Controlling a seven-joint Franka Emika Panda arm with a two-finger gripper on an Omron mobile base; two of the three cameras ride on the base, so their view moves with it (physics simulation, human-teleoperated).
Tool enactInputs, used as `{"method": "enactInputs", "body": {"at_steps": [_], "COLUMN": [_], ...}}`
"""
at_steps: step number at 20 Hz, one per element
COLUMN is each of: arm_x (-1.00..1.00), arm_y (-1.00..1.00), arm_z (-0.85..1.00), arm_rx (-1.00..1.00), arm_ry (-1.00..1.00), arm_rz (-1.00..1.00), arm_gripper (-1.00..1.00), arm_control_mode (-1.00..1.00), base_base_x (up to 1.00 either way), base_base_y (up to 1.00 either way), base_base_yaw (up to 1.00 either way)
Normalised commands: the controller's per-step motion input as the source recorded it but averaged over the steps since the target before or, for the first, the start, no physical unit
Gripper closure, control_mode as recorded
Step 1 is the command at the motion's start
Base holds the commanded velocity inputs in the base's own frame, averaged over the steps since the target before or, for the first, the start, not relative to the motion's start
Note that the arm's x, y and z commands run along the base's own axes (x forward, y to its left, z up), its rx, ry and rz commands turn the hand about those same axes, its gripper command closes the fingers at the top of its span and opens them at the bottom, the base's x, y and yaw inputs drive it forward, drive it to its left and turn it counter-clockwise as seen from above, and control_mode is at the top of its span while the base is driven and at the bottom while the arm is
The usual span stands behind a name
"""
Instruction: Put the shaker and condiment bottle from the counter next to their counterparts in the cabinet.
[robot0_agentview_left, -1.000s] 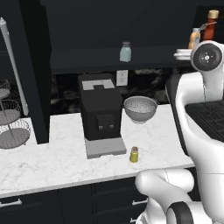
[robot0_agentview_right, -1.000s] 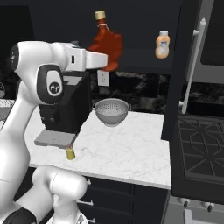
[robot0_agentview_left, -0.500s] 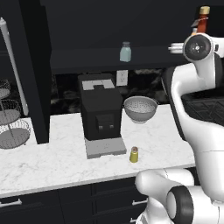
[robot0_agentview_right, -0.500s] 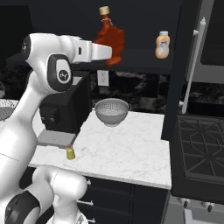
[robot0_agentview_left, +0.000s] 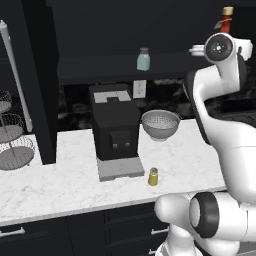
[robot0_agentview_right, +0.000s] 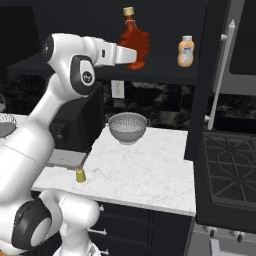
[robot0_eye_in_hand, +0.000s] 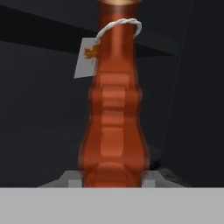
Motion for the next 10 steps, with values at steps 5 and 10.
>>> {"method": "enactInputs", "body": {"at_steps": [5,10], "arm_x": [0.34,0.37], "arm_y": [-0.11,-0.15], "arm_z": [0.00,-0.06], "arm_rx": [0.00,0.00], "arm_ry": [0.00,0.00], "arm_rz": [0.00,0.00], "arm_gripper": [1.00,1.00], "arm_control_mode": [-1.00,-1.00], "base_base_x": [0.00,0.00], "base_base_y": [0.00,0.00], "base_base_yaw": [0.00,0.00]}}
